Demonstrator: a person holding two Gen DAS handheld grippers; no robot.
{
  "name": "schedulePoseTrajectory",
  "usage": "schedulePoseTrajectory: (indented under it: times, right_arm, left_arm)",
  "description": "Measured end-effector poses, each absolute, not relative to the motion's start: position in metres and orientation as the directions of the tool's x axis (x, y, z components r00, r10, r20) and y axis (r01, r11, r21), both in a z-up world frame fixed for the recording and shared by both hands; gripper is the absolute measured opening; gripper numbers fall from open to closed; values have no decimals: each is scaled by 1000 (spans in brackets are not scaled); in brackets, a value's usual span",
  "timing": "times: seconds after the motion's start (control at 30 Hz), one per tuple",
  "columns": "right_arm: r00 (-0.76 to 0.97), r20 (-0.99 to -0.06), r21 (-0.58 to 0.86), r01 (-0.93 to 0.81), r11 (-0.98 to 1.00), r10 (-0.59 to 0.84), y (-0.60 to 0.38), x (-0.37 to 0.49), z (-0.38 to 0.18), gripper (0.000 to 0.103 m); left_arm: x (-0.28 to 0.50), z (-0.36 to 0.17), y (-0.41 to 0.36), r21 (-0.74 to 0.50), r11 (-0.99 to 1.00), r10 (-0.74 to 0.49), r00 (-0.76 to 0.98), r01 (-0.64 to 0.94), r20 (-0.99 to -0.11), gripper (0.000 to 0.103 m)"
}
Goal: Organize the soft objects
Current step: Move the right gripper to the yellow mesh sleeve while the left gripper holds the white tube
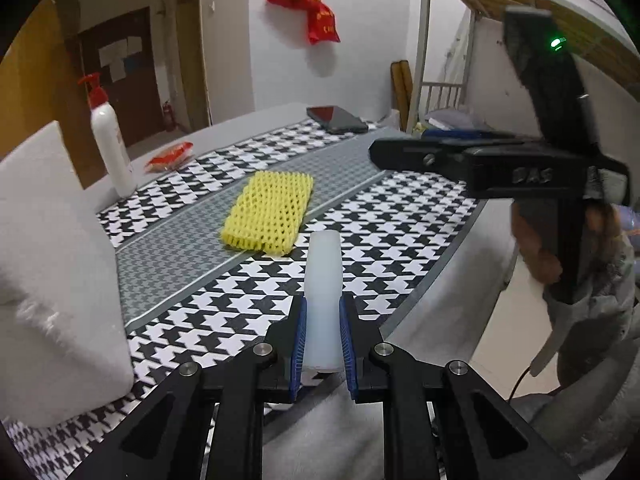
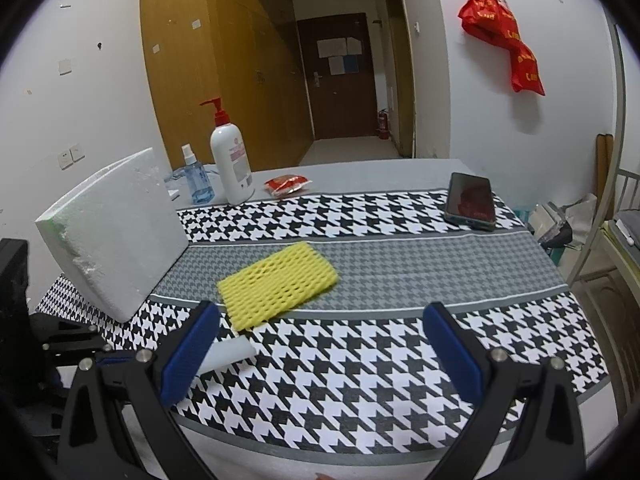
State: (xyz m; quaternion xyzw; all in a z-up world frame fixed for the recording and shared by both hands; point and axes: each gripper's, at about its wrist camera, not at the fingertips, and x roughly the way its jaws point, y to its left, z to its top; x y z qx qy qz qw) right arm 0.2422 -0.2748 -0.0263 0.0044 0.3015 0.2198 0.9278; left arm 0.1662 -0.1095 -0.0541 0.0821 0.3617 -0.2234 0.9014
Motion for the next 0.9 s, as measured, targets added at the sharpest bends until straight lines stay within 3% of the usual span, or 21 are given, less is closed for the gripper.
schedulePoseTrajectory:
  times: [0.47,0.83,0.9]
  right_arm:
    - [654,-591,119,-508,853,472,-236,260,-37,102]
    - [566,-678,102,-561,822,470,-198,282,-55,102]
    - [557,-695,89,-561,823,455,-191,287,-58,97]
  left_arm:
    - [163,-45,-80,32,966,-179,751,257,-636,18]
    - [170,-56,-66,39,990,-81,778,134,-623,18]
    - [170,-57,-64,30,992,-79,780,125,-621,18]
